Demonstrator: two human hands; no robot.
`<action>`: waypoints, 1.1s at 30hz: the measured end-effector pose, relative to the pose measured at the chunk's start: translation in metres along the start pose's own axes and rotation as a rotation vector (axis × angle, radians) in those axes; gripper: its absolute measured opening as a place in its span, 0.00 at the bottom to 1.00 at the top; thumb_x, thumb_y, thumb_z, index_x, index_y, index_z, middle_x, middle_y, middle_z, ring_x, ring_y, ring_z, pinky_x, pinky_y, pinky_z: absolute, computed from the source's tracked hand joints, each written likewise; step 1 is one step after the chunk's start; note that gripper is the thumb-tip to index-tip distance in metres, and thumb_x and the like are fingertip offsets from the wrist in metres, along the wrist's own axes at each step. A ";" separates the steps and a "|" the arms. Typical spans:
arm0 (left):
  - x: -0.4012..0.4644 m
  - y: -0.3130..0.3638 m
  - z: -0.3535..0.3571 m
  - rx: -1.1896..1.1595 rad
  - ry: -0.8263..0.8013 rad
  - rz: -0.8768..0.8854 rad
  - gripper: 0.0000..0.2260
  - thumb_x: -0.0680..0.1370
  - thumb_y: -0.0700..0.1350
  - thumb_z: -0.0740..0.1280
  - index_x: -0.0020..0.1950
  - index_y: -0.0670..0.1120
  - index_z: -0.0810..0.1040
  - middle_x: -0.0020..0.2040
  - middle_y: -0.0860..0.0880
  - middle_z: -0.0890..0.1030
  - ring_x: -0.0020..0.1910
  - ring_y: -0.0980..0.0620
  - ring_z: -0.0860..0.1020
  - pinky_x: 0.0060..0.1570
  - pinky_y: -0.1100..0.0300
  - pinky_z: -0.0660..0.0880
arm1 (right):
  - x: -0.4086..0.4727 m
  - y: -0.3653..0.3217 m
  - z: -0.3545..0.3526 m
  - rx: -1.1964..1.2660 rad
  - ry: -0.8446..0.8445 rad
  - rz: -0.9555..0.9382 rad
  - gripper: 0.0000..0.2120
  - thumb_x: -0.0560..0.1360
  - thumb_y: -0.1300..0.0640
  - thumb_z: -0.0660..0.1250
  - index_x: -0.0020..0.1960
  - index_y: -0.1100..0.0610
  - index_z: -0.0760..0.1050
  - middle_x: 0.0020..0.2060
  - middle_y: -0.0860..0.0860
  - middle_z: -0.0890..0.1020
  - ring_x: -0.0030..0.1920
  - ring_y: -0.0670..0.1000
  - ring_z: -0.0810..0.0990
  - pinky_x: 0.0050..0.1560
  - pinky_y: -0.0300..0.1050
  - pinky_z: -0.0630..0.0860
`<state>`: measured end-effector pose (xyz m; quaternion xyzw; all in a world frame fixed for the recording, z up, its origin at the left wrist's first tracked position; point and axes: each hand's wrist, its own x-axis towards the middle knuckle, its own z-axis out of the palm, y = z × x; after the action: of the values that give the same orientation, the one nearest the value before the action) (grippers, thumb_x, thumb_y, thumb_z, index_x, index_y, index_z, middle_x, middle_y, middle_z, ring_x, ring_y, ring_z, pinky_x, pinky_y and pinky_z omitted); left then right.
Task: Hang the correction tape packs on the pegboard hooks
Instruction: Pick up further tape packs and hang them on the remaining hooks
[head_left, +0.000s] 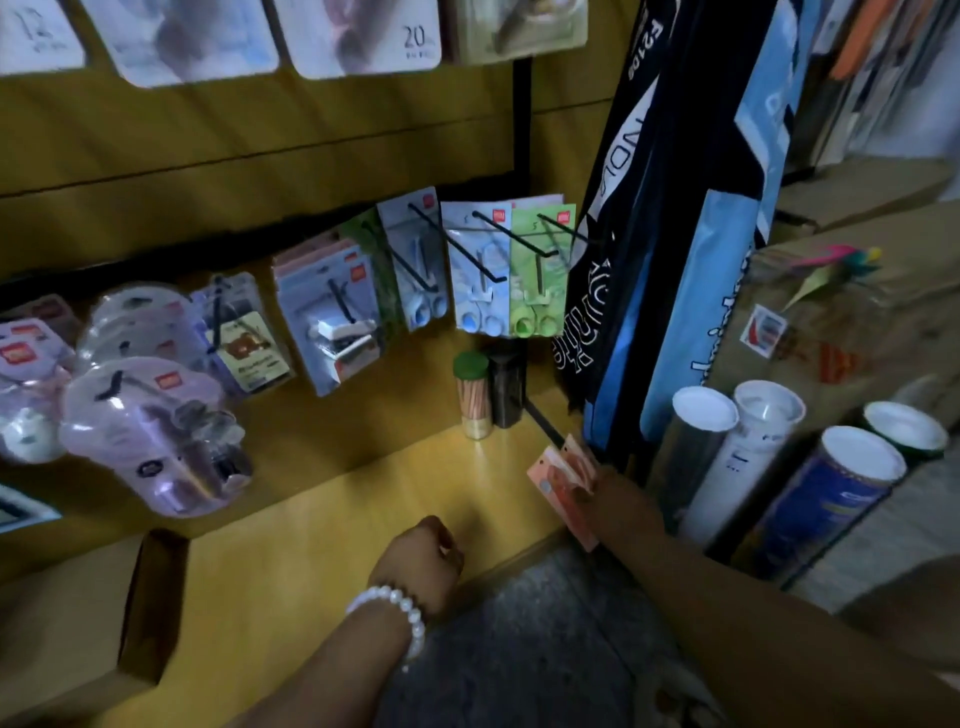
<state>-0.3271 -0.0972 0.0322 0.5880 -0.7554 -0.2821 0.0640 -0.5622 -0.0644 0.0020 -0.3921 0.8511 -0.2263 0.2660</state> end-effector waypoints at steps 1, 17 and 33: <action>0.005 -0.001 0.006 -0.004 -0.016 -0.010 0.09 0.78 0.52 0.64 0.55 0.49 0.76 0.52 0.47 0.83 0.53 0.48 0.80 0.48 0.62 0.73 | 0.006 0.004 0.002 -0.011 -0.012 0.015 0.34 0.76 0.32 0.54 0.71 0.55 0.65 0.62 0.57 0.78 0.61 0.57 0.78 0.63 0.50 0.71; 0.075 -0.013 0.078 0.011 -0.174 -0.021 0.08 0.78 0.50 0.64 0.53 0.48 0.78 0.51 0.47 0.83 0.51 0.48 0.80 0.41 0.64 0.66 | 0.080 0.043 0.069 -0.220 0.212 0.067 0.33 0.75 0.36 0.61 0.67 0.62 0.70 0.63 0.61 0.73 0.64 0.61 0.70 0.64 0.53 0.70; 0.088 -0.015 0.095 -0.010 -0.224 -0.046 0.09 0.79 0.48 0.64 0.55 0.45 0.78 0.52 0.45 0.83 0.52 0.47 0.80 0.45 0.61 0.70 | 0.102 0.055 0.091 -0.385 0.292 0.129 0.20 0.74 0.57 0.68 0.62 0.63 0.70 0.62 0.62 0.70 0.62 0.62 0.68 0.59 0.54 0.68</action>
<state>-0.3816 -0.1476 -0.0753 0.5695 -0.7427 -0.3513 -0.0243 -0.5912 -0.1278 -0.1273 -0.3436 0.9312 -0.0966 0.0744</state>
